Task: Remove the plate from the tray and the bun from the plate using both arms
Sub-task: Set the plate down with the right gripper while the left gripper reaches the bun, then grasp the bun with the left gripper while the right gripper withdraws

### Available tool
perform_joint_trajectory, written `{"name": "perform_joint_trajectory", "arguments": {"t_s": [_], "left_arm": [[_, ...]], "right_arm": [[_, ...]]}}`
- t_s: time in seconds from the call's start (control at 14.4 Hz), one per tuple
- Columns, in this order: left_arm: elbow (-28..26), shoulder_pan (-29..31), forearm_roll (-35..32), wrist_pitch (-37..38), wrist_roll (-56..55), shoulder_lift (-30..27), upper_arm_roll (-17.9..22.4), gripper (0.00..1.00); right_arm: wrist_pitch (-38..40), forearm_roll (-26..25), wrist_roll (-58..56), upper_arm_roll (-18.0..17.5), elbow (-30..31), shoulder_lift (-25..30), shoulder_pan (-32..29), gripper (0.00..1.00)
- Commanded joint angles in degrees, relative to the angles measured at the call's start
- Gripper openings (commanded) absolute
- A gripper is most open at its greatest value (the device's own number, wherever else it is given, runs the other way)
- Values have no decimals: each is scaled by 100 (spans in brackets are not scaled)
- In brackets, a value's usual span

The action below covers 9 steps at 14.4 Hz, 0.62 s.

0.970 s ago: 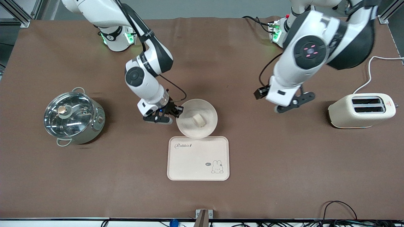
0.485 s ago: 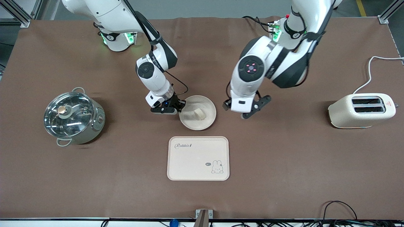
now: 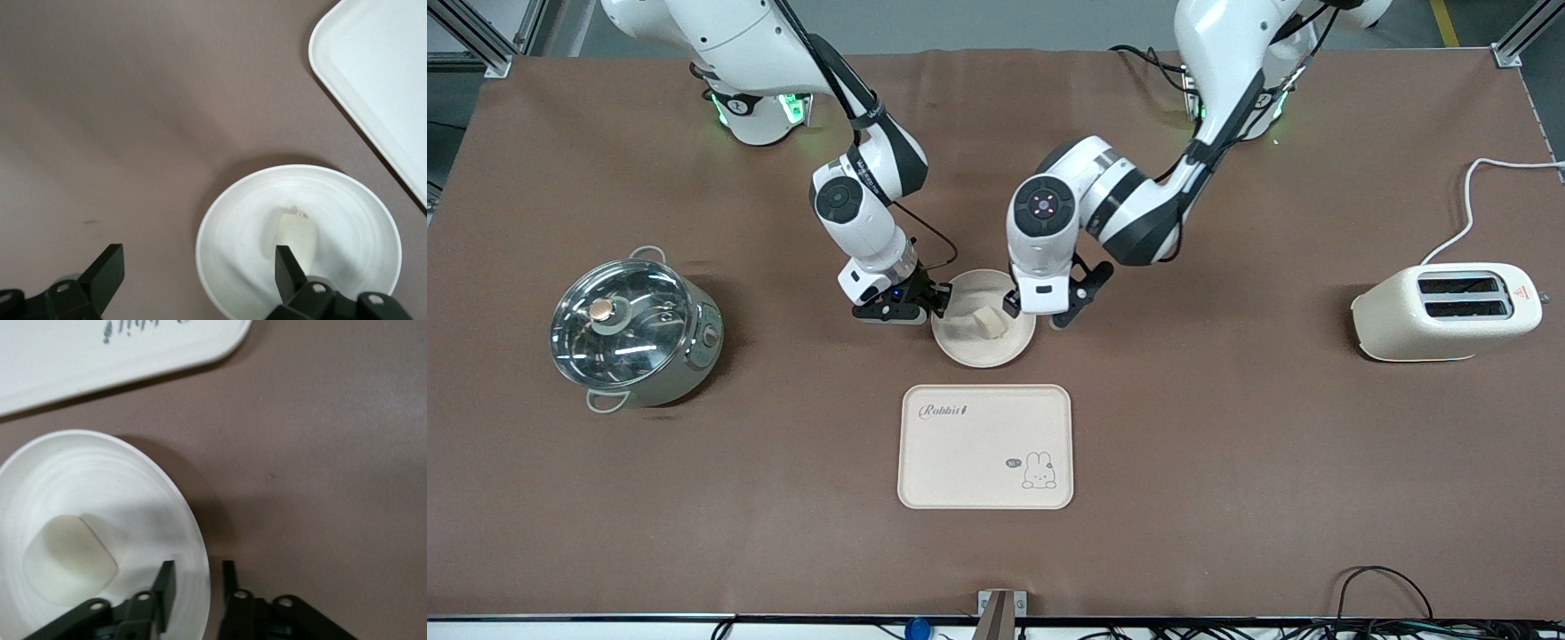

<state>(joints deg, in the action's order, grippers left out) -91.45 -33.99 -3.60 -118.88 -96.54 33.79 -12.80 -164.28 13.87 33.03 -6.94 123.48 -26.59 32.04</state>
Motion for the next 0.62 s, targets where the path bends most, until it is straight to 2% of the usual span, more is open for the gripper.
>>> {"name": "perform_joint_trajectory", "arguments": {"t_s": [0.0, 0.14, 0.28, 0.49, 0.55], "left_arm": [[30, -212, -141, -563, -749, 276, 23, 97], [39, -309, -246, -1187, -1339, 558, 32, 96], [39, -345, -605, -1496, -1612, 777, 23, 93], [66, -450, -844, -2005, -1937, 1033, 40, 87], [74, -450, -844, -2173, -1982, 1086, 41, 86]], "right_arm": [[272, 107, 228, -1, 62, 618, -23, 100], [912, 107, 301, 96, -95, 1022, -127, 100], [1912, 46, 30, 140, -472, 1383, -583, 100], [3686, -7, -1250, 166, -1542, 1517, -1522, 100], [4319, -216, -1681, 166, -2025, 1499, -1900, 100]]}}
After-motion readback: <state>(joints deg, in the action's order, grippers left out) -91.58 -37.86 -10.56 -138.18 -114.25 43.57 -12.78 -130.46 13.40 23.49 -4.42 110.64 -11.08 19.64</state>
